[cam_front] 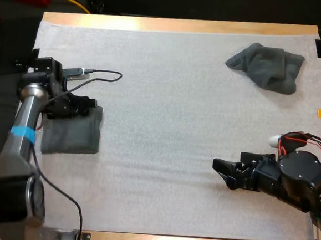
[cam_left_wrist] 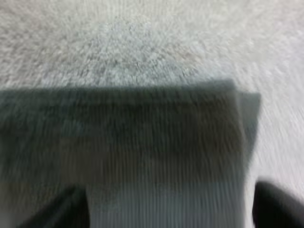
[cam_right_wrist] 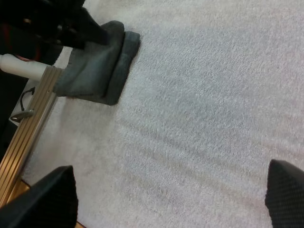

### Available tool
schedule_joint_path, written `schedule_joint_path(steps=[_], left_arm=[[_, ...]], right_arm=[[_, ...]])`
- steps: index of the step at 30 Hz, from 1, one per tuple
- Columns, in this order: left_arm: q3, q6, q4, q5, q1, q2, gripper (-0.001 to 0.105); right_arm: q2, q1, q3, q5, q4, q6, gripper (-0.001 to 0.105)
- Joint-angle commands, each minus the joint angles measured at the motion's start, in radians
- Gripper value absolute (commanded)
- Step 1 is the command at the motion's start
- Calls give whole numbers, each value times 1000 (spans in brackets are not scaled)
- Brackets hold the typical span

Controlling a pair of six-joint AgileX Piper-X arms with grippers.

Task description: Pick towel from pile, fold and stack

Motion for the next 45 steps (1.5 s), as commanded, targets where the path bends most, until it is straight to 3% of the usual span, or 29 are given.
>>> schedule_joint_path(steps=[1, 5, 7, 12, 23, 35, 45], left_arm=[[-7, 9, 37, -8, -2, -34, 67], [3, 42, 101, -90, -2, -84, 67], [46, 42, 102, -109, -2, -85, 67], [124, 42, 57, -107, -2, -46, 67], [113, 53, 118, -80, -2, -10, 67], [110, 53, 138, -47, -2, -374, 67], [110, 21, 173, 41, -2, -644, 67]], right_arm=[[-5, -3, -8, -8, -6, 1, 78], [-5, -3, -8, -8, -6, 1, 78], [-5, -3, -8, -8, -6, 1, 78], [-5, -3, -8, -18, -6, 1, 78], [-5, -3, -8, -33, -6, 1, 78], [-5, -3, -8, -33, -6, -15, 78], [-5, -3, -8, 22, 4, -73, 78]])
